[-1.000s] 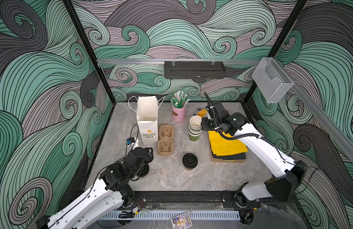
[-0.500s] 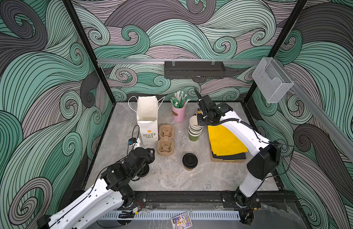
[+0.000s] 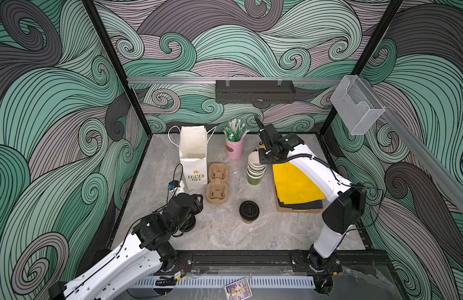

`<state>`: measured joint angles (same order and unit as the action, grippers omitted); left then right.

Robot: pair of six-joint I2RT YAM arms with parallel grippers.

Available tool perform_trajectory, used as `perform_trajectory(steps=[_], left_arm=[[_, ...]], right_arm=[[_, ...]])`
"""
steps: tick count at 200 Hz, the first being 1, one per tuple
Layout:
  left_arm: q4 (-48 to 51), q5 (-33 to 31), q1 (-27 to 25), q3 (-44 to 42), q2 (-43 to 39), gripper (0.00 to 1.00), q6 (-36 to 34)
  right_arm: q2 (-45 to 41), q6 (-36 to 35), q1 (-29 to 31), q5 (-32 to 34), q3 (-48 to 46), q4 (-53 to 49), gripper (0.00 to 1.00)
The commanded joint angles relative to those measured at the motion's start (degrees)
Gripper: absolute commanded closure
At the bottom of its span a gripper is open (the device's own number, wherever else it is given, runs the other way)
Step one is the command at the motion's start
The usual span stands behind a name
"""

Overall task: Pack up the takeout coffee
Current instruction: 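Reach the right gripper to the stack of green-and-white paper cups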

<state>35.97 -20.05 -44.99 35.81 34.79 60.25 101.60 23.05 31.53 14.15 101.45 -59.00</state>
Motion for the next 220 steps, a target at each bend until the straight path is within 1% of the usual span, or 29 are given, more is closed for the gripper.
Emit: perform_trajectory(steps=[1, 12, 46, 71, 128, 164, 220], left_arm=[[-0.24, 0.14, 0.53, 0.55, 0.2, 0.56, -0.04], [-0.13, 0.11, 0.52, 0.61, 0.08, 0.56, -0.02], [0.2, 0.09, 0.52, 0.79, 0.02, 0.56, -0.07], [0.33, 0.05, 0.52, 0.96, -0.05, 0.56, -0.04], [0.41, 0.09, 0.52, 1.07, 0.19, 0.56, -0.04], [0.68, 0.14, 0.52, 1.5, 0.38, 0.56, -0.33], [0.95, 0.34, 0.57, 2.15, 1.56, 0.56, -0.81]], right_arm=[[0.32, 0.49, -0.43, -0.28, 1.46, -1.02, 0.94], [0.13, 0.73, -0.55, -1.03, 1.71, -1.05, 0.97], [-1.05, 1.6, -1.07, -2.84, 2.36, -0.68, 1.0], [-2.87, 2.71, -2.05, -4.57, 1.76, 0.52, 1.0], [-7.96, 5.57, -4.83, -10.1, -3.04, 5.72, 1.0], [-11.19, 5.88, -5.6, -10.55, -4.93, 8.17, 1.0], [-16.04, 4.83, -6.06, -10.6, -2.17, 7.17, 1.0]])
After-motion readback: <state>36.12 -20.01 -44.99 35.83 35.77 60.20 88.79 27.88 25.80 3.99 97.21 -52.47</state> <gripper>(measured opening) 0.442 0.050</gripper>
